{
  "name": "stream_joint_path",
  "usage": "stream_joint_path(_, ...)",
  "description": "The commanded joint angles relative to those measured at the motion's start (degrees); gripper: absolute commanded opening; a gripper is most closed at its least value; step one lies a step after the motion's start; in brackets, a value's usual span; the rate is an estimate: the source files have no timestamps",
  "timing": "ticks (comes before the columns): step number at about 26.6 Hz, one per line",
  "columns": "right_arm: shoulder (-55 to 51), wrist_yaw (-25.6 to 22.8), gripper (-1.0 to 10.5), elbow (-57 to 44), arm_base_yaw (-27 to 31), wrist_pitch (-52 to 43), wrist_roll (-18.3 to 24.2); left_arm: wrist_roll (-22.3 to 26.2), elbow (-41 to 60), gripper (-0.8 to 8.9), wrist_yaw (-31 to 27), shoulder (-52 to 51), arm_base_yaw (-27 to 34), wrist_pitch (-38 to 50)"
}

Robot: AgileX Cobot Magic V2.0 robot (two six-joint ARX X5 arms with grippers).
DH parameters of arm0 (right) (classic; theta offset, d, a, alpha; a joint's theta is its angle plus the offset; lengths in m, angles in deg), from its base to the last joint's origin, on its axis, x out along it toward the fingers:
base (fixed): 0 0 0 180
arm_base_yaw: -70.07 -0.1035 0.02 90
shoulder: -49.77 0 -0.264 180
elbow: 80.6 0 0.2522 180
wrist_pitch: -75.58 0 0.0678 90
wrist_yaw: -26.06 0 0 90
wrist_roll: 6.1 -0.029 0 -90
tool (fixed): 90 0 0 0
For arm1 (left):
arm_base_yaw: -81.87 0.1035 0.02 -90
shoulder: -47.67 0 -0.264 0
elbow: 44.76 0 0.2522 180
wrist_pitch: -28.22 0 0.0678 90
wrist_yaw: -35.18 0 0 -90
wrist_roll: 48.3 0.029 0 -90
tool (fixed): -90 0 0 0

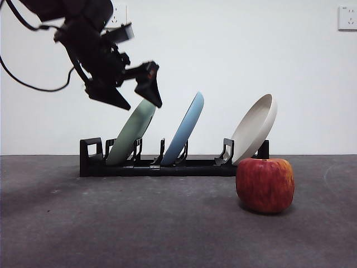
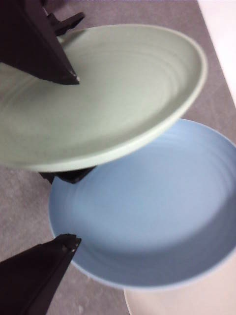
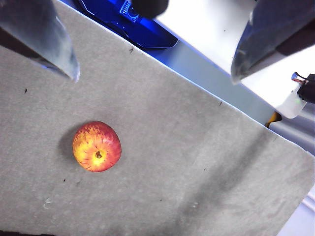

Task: Take the green plate from the plate rack,put the plate on the table,take the apple from the table,put the apple in the plate

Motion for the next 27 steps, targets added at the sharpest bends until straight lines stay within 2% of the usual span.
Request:
stream_joint_path(1, 0.0, 0.09, 7.2, 0.11, -0.11, -0.35, -0.37, 0.9, 0.13, 6.1, 0.04, 1.92, -0.2, 1.09)
stream_joint_path(8, 0.0, 0.07, 7.2, 0.11, -0.11, -0.35, -0.37, 0.87, 0.13, 3.05, 0.61, 3.37, -0.22, 1.27)
stream_joint_path(11, 0.0, 0.07, 7.2, 0.11, -0.11, -0.35, -0.37, 0.85, 0.13, 1.12, 0.87, 3.34, -0.13, 1.44)
stream_joint_path(14, 0.0, 0.07, 7.2, 0.11, -0.11, -0.35, -0.37, 0.85, 0.13, 0.11, 0.94, 3.32, -0.09, 1.46)
stream_joint_path(27, 0.0, 0.09, 7.2, 0.11, -0.11, -0.37, -0.35, -0.94, 0.13, -0.08, 0.52, 1.25, -0.09, 1.01)
